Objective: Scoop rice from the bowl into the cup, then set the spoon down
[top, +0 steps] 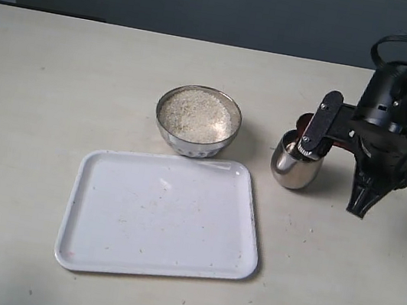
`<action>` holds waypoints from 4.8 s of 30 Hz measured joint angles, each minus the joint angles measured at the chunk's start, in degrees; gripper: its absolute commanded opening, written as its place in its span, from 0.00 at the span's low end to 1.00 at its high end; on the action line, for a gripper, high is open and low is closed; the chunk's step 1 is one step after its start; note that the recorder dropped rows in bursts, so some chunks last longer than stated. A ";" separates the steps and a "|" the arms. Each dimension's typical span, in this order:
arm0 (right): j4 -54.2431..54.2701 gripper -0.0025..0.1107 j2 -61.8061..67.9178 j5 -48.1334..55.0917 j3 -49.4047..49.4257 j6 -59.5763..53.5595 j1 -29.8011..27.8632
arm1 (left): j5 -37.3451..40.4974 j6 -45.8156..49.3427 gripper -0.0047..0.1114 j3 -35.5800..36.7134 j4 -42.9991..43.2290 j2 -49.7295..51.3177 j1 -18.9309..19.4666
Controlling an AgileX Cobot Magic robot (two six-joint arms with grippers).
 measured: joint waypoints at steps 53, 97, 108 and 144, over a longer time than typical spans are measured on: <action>-23.76 0.02 -0.34 3.98 8.45 24.33 8.49 | 0.00 0.00 0.04 0.00 0.00 0.00 0.00; 16.13 0.02 1.70 -22.98 -3.76 -18.18 23.55 | 0.00 0.00 0.04 0.00 0.00 0.00 0.00; 21.33 0.02 9.03 -23.25 -4.17 -17.32 23.55 | 0.00 0.00 0.04 0.00 0.00 0.00 0.00; 19.93 0.02 -4.64 -10.32 -4.17 -6.20 23.69 | 0.00 0.00 0.04 0.00 0.00 0.00 0.00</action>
